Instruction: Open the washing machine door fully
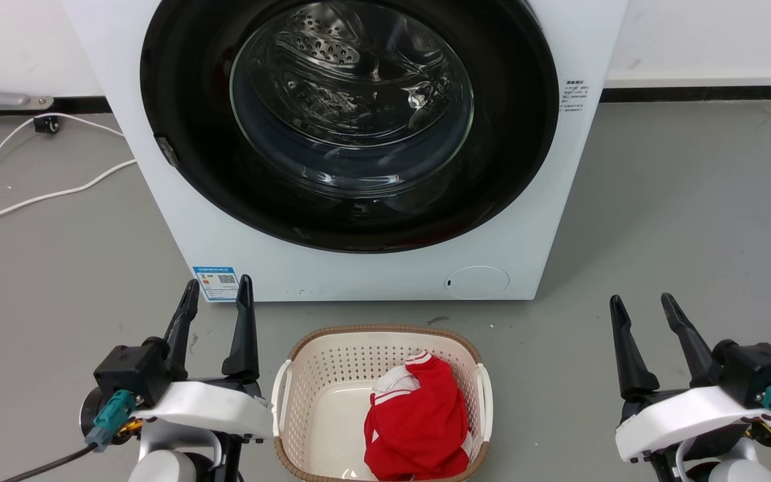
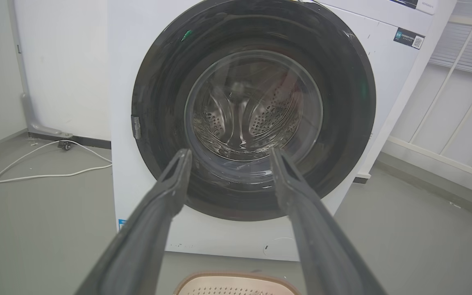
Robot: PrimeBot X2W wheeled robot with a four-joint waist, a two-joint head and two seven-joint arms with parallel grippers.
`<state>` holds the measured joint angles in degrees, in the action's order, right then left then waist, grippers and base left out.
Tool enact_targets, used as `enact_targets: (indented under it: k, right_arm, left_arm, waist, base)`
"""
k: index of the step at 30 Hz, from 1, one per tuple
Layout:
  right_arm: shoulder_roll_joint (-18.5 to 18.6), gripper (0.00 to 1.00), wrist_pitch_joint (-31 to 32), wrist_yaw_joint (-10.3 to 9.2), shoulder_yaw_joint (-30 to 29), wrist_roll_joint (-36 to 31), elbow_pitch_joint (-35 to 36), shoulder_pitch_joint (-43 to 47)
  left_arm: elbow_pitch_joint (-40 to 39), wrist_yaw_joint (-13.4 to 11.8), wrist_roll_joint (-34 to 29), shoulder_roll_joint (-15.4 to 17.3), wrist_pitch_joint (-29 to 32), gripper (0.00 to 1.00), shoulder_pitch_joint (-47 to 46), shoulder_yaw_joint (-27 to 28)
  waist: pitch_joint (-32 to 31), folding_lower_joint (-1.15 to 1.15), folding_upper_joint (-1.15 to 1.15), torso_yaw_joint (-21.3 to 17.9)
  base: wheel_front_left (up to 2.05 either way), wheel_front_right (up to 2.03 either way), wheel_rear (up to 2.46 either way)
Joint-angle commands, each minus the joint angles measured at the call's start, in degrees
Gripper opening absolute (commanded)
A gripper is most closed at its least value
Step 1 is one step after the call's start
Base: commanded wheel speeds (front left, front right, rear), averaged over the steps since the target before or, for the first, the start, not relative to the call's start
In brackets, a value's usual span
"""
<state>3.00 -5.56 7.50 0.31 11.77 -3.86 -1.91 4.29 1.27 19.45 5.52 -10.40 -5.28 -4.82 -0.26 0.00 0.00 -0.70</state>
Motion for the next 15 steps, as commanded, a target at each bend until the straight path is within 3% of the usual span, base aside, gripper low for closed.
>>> enact_targets:
  k: [1,15]
  right_arm:
    - [-0.1,1.00,-0.5,-0.02,0.1,-1.4,0.7,0.4]
    - [-0.2,1.00,-1.1,-0.02,0.6,-6.9,1.1,0.6]
  left_arm:
    - [-0.5,-0.4,-1.6,0.4,-0.6,1.00,-1.0,-0.2]
    - [-0.3,-1.1,-7.5,0.3,-2.3,1.00,-0.5,-0.7]
  waist:
    - [0.0,0.00,0.00,0.0]
    - [-0.1,0.00,0.00,-0.1]
  base:
    - [0.00,0.00,0.00]
    - [0.00,0.00,0.00]
